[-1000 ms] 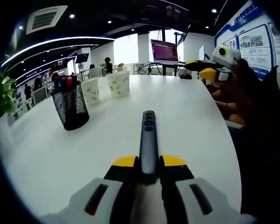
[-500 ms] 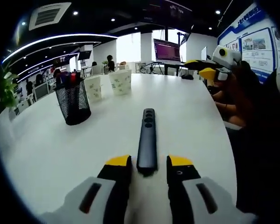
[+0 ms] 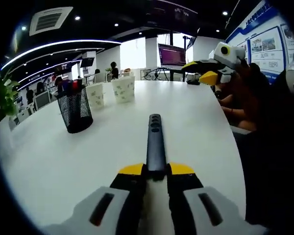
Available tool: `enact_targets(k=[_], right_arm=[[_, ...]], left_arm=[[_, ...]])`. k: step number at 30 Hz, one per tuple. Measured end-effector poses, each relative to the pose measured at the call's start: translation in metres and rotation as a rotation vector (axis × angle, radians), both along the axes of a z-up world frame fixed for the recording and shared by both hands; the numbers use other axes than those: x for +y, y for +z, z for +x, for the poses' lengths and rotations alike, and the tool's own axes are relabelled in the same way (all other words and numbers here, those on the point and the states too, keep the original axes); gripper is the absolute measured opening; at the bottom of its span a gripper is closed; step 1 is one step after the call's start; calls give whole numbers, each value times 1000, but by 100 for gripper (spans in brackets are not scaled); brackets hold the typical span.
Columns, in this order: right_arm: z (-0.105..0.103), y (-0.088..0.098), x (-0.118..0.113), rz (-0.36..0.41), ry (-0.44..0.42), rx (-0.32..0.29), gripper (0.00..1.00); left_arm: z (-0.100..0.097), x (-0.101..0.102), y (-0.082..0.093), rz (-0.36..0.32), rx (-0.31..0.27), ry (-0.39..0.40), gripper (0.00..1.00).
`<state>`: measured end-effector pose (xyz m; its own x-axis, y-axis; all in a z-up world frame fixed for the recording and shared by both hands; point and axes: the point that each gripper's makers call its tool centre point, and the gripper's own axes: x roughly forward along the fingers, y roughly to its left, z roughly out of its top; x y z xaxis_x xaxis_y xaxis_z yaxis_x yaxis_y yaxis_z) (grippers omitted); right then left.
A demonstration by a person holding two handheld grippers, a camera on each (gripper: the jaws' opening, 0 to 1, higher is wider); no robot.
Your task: Place the scattered laser pointers and whiteboard markers into the pen holder and stack the scattered paper cups together
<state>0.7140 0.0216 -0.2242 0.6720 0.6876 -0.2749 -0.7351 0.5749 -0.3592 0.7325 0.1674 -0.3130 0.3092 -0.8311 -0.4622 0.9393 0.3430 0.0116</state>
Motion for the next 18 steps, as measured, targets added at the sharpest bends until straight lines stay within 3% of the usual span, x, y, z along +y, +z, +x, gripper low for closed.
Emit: enact_targets(k=[3,11,16,18], right_arm=[[3,-4,-2,-66,5,-12,31],[2,-6,-4,-158,62,23,30],[0,-9,1,-203,90,22,25],[2,-15,4,-223,99,34,25]], left_arm=[[-1,-1,-2,11,6,-18,20],[-3,11,-5,88,28,-139,20],[10,11,-4,58,3,-90,28],[6,9,-4,43,-3,-115,24]])
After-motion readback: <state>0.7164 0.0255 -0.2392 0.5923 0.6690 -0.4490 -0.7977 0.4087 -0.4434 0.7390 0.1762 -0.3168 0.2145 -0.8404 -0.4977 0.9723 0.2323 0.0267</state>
